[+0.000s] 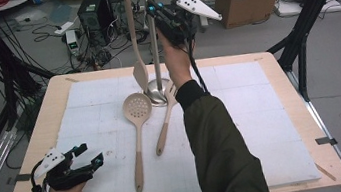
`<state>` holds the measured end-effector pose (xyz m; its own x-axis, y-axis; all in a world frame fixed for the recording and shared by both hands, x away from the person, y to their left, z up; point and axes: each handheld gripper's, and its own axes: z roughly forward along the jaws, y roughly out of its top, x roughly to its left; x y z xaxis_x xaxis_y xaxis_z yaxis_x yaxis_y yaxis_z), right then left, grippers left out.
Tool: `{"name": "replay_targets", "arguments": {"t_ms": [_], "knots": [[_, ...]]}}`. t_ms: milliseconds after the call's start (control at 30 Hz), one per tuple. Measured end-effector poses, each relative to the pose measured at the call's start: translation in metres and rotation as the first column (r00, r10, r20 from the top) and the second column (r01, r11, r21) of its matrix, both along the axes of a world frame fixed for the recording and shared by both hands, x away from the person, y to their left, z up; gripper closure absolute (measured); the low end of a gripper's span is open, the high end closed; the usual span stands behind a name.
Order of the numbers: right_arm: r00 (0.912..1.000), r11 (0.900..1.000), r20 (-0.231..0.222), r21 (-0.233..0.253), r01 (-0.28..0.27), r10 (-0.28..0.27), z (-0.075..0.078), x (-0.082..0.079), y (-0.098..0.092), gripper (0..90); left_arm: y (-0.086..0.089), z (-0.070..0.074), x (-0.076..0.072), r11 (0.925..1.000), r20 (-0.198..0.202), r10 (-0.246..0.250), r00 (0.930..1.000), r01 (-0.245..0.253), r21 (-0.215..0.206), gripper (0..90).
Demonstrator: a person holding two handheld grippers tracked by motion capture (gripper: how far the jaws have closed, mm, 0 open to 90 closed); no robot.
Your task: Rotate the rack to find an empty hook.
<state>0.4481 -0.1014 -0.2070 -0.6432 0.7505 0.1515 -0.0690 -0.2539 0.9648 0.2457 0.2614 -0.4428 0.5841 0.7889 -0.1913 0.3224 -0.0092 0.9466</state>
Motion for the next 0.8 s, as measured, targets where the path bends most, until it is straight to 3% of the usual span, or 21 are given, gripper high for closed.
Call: {"name": "replay_targets", "arguments": {"t_ms": [233, 333, 500, 633, 733, 800], "knots": [[0.9999, 1.000, -0.011, 0.007, 0.001, -0.001, -0.002, -0.006, -0.006, 89.8, 0.000, 0.001, -0.001, 1.0000, 0.001, -0.001, 1.0000, 0.001, 0.003, 23.4], [0.9996, 1.000, -0.028, -0.013, 0.000, 0.000, -0.009, -0.008, -0.008, 88.2, -0.001, 0.001, -0.002, 0.9999, 0.006, -0.012, 0.9999, 0.012, 0.003, 23.3], [0.9978, 0.998, -0.041, -0.037, -0.053, 0.052, -0.022, -0.011, -0.015, 65.9, -0.001, 0.001, -0.003, 0.9998, 0.009, -0.020, 0.9998, 0.020, 0.002, 22.7], [0.9971, 0.997, -0.058, -0.055, -0.053, 0.050, -0.030, -0.014, -0.018, 59.3, -0.002, 0.002, -0.004, 0.9997, 0.013, -0.022, 0.9997, 0.022, 0.007, 22.7], [0.9969, 0.996, -0.077, -0.086, -0.023, 0.016, -0.037, -0.013, -0.020, 54.5, -0.002, 0.002, -0.005, 0.9995, 0.013, -0.029, 0.9995, 0.029, 0.010, 22.7], [0.9937, 0.995, -0.110, -0.097, -0.033, 0.022, -0.042, -0.012, -0.021, 51.8, -0.001, 0.002, -0.006, 0.9994, 0.015, -0.033, 0.9993, 0.033, 0.009, 22.7]]}}
